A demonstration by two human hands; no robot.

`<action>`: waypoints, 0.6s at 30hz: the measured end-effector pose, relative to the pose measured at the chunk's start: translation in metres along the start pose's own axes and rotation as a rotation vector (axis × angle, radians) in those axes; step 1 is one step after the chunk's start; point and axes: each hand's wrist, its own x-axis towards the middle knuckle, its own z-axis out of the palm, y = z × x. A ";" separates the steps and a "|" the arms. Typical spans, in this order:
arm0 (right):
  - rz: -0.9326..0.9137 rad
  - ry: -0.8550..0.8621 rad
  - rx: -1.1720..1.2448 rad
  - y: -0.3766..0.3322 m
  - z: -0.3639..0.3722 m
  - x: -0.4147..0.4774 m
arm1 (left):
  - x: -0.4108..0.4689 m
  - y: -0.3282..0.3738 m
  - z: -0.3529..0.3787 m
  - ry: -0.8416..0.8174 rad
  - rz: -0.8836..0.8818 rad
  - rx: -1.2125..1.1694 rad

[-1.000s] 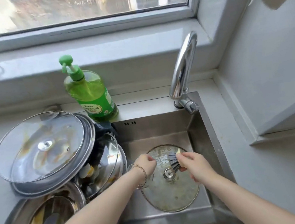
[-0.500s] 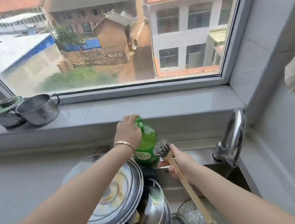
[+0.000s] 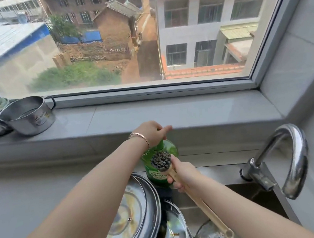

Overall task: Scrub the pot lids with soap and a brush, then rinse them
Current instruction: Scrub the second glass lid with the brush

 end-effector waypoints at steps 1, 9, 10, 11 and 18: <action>0.005 -0.009 0.007 0.000 0.000 0.001 | 0.001 0.001 0.001 0.005 -0.004 -0.005; -0.015 -0.041 0.033 -0.001 0.002 0.004 | 0.000 -0.001 0.013 0.125 -0.040 -0.052; -0.017 -0.039 0.031 -0.001 0.003 0.004 | -0.001 -0.002 0.017 0.136 -0.054 -0.059; -0.018 -0.039 0.030 0.000 0.003 0.003 | -0.001 -0.002 0.020 0.151 -0.066 -0.055; -0.020 -0.058 0.075 0.004 0.001 -0.004 | 0.003 0.000 0.007 0.032 -0.064 -0.066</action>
